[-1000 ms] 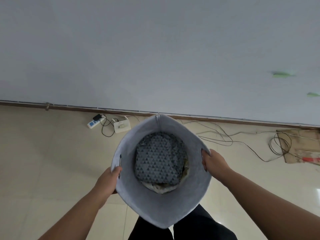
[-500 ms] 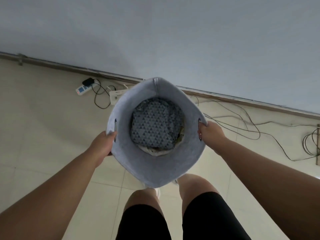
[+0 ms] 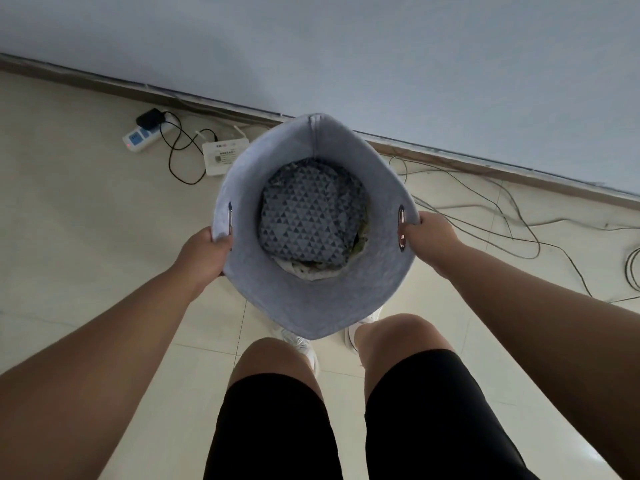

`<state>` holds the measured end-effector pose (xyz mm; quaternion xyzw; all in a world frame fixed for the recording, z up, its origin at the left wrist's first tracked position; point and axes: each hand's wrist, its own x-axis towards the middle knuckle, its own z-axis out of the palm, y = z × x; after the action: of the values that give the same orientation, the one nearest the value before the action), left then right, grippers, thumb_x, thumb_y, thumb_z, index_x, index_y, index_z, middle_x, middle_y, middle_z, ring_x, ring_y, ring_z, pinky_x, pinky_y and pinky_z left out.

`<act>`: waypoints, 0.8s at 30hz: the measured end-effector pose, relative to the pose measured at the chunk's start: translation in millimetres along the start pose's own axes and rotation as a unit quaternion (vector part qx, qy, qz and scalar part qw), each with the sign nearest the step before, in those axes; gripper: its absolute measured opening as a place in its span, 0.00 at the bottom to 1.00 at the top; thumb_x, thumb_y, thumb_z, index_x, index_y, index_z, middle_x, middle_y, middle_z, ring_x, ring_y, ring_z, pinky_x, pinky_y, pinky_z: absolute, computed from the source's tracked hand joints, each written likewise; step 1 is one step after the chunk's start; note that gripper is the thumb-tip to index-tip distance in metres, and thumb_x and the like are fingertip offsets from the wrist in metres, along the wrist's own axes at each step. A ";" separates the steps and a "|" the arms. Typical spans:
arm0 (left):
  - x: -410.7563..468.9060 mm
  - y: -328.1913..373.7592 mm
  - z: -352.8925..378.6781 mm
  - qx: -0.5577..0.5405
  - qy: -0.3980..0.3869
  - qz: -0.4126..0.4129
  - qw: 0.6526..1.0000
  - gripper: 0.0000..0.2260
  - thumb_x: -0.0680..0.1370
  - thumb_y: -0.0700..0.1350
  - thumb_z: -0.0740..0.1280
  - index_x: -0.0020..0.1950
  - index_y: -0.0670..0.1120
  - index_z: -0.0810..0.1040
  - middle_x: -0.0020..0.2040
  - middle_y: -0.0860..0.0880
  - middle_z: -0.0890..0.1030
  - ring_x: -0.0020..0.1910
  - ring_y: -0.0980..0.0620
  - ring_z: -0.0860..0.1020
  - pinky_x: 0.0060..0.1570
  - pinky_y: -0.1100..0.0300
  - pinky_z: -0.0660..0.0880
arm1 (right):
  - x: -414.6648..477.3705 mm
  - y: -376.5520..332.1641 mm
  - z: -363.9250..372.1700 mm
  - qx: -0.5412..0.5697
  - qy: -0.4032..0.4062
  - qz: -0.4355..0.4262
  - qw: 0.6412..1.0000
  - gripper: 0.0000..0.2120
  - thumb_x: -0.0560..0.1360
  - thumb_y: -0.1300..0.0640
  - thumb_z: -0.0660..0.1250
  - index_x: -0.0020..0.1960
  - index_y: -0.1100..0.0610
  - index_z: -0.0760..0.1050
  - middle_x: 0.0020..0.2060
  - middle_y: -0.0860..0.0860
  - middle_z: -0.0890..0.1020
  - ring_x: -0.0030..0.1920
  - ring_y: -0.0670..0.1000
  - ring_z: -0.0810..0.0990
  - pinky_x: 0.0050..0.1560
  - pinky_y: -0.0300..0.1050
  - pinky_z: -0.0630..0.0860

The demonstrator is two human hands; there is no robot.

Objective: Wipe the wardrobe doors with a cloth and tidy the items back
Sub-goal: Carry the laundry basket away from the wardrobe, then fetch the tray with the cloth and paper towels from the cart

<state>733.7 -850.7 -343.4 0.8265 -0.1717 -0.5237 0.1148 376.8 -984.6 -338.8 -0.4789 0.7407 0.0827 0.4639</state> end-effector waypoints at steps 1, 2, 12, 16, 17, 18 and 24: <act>-3.9 0.5 -1.1 -0.009 -0.008 0.004 1.000 0.09 0.82 0.46 0.64 0.58 0.46 0.80 0.53 0.43 0.85 0.51 0.41 0.85 0.48 0.48 0.85 | -4.6 -1.8 -2.0 -0.003 -0.012 -0.002 1.000 0.10 0.75 0.57 0.64 0.45 0.62 0.81 0.39 0.59 0.83 0.36 0.55 0.78 0.35 0.45 0.75; -9.5 1.7 -3.3 -0.018 -0.015 0.009 1.000 0.08 0.83 0.44 0.64 0.59 0.47 0.80 0.54 0.44 0.84 0.53 0.42 0.84 0.47 0.51 0.84 | -11.0 -3.2 -4.9 -0.008 -0.024 -0.007 1.000 0.11 0.75 0.55 0.65 0.45 0.61 0.81 0.41 0.60 0.84 0.37 0.56 0.81 0.38 0.48 0.80; -193.4 33.0 -87.2 -0.022 -0.029 0.078 0.996 0.10 0.85 0.47 0.62 0.64 0.52 0.80 0.58 0.51 0.84 0.56 0.51 0.83 0.50 0.52 0.82 | -183.6 -43.7 -83.3 -0.023 -0.079 -0.044 0.996 0.09 0.81 0.53 0.62 0.51 0.54 0.80 0.44 0.51 0.86 0.43 0.53 0.86 0.39 0.48 0.84; -288.7 25.4 -129.7 -0.045 0.000 0.084 0.995 0.11 0.86 0.46 0.60 0.62 0.48 0.81 0.55 0.49 0.84 0.53 0.48 0.83 0.49 0.51 0.81 | -266.5 -67.0 -119.2 -0.054 -0.083 -0.075 0.992 0.09 0.81 0.54 0.62 0.50 0.55 0.81 0.40 0.50 0.86 0.41 0.53 0.86 0.40 0.50 0.83; -308.8 19.5 -136.2 -0.062 0.009 0.082 0.995 0.11 0.86 0.45 0.60 0.63 0.47 0.81 0.55 0.48 0.85 0.52 0.47 0.83 0.48 0.51 0.80 | -283.3 -72.2 -125.3 -0.058 -0.084 -0.083 0.991 0.09 0.81 0.54 0.63 0.49 0.55 0.81 0.38 0.50 0.87 0.40 0.52 0.86 0.40 0.50 0.83; -327.1 11.9 -141.0 -0.082 0.019 0.078 0.993 0.11 0.86 0.45 0.60 0.62 0.46 0.81 0.55 0.47 0.85 0.51 0.46 0.83 0.47 0.52 0.79 | -297.4 -77.1 -129.3 -0.068 -0.089 -0.094 0.989 0.09 0.81 0.53 0.63 0.49 0.54 0.81 0.36 0.50 0.87 0.40 0.52 0.86 0.39 0.49 0.83; -411.9 -58.6 -140.9 -0.201 0.095 0.034 0.974 0.11 0.87 0.46 0.60 0.56 0.48 0.82 0.52 0.47 0.86 0.50 0.45 0.84 0.45 0.53 0.79 | -346.2 -103.7 -121.4 -0.159 -0.130 -0.171 0.964 0.11 0.81 0.51 0.62 0.46 0.52 0.81 0.36 0.49 0.87 0.40 0.52 0.86 0.36 0.45 0.82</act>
<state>709.1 -629.3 35.2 0.8263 -0.0787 -0.4622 0.3121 422.9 -889.0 27.4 -0.6508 0.5589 0.1804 0.4812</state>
